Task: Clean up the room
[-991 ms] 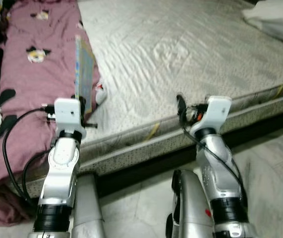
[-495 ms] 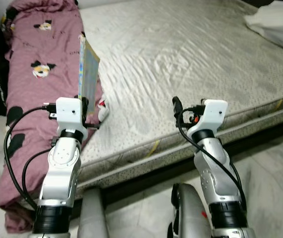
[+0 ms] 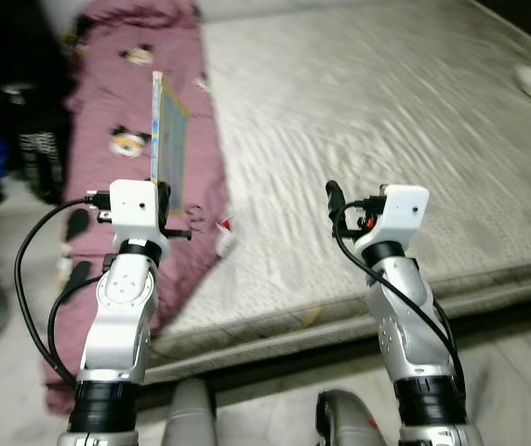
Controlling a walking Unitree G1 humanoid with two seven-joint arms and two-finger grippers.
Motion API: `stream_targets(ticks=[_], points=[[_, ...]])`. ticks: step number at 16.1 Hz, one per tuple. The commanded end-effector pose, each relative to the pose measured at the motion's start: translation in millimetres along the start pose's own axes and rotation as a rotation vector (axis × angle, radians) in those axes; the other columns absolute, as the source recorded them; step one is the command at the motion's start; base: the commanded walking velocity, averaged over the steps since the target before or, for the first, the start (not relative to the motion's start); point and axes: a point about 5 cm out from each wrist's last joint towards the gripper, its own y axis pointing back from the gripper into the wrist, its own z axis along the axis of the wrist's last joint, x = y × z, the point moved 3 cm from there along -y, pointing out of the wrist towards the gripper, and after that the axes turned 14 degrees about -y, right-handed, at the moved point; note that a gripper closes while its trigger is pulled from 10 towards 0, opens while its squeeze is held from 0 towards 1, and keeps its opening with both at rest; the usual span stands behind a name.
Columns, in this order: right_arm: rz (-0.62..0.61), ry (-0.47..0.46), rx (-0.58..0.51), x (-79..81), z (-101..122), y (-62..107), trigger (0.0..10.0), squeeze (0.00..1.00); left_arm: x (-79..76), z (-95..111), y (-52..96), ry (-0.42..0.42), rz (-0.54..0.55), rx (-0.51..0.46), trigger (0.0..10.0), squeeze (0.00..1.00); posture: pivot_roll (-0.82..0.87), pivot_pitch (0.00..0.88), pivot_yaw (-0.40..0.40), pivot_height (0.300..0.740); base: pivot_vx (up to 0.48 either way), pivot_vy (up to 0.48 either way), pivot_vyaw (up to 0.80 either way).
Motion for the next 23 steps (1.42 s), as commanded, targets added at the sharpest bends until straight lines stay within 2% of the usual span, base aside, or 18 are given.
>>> stream_targets(ticks=[1, 5, 9, 17, 23], points=[[0.014, 0.003, -0.006, 4.4, 3, -1.4, 10.0, 0.00, 5.6, 10, -1.9, -0.017, 0.023, -0.040, 10.0, 0.00, 0.05, 0.000, 0.027, 0.736, 0.000, 0.000, 0.00], [0.005, 0.011, 0.001, 1.7, -1, -0.9, 10.0, 0.00, 5.7, 9, -1.9, -0.052, 0.028, -0.036, 10.0, 0.00, 0.05, 0.000, 0.028, 0.740, 0.000, 0.000, 0.00], [-0.037, 0.033, 0.030, -6.9, -10, -0.9, 10.0, 0.00, 1.6, 10, -1.8, -0.039, 0.026, -0.042, 10.0, 0.00, 0.05, 0.000, 0.027, 0.740, 0.000, 0.000, 0.00], [-0.006, 0.055, 0.008, -1.6, -7, -4.6, 10.0, 0.00, 1.0, 13, -1.4, -0.031, 0.008, -0.068, 10.0, 0.00, 0.05, 0.000, 0.022, 0.740, 0.000, 0.000, 0.00], [0.008, 0.074, 0.004, 0.0, -7, -6.0, 10.0, 0.00, -1.8, 15, -1.3, -0.007, -0.010, -0.076, 10.0, 0.00, 0.05, 0.000, 0.019, 0.740, 0.000, -0.339, 0.00]])
